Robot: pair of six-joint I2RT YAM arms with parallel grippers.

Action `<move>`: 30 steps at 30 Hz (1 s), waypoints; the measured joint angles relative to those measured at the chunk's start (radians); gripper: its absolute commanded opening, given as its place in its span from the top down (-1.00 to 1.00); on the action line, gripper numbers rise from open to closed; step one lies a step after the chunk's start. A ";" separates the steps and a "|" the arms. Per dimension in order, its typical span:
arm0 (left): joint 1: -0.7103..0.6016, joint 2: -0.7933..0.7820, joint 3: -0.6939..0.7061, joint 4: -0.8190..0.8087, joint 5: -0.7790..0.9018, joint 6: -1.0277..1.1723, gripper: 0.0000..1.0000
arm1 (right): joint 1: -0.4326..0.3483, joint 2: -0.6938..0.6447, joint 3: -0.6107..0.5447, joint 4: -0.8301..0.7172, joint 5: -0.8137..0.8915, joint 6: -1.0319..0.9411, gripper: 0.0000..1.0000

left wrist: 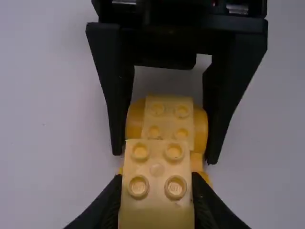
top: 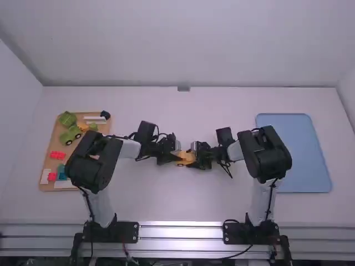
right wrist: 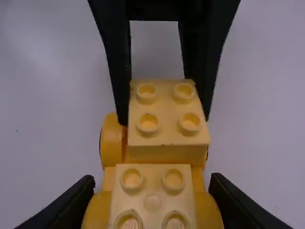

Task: Assemble lego blocks to make yellow taxi

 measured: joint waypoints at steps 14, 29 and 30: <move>-0.001 0.000 0.000 -0.043 0.015 0.035 0.90 | -0.001 0.000 0.011 -0.042 -0.001 -0.026 -0.06; -0.016 -0.001 0.000 -0.049 0.009 0.053 0.77 | -0.005 0.000 0.013 -0.071 -0.012 -0.060 -0.07; -0.016 -0.001 0.000 -0.047 0.009 0.053 0.73 | -0.005 0.000 0.013 -0.071 -0.011 -0.059 -0.07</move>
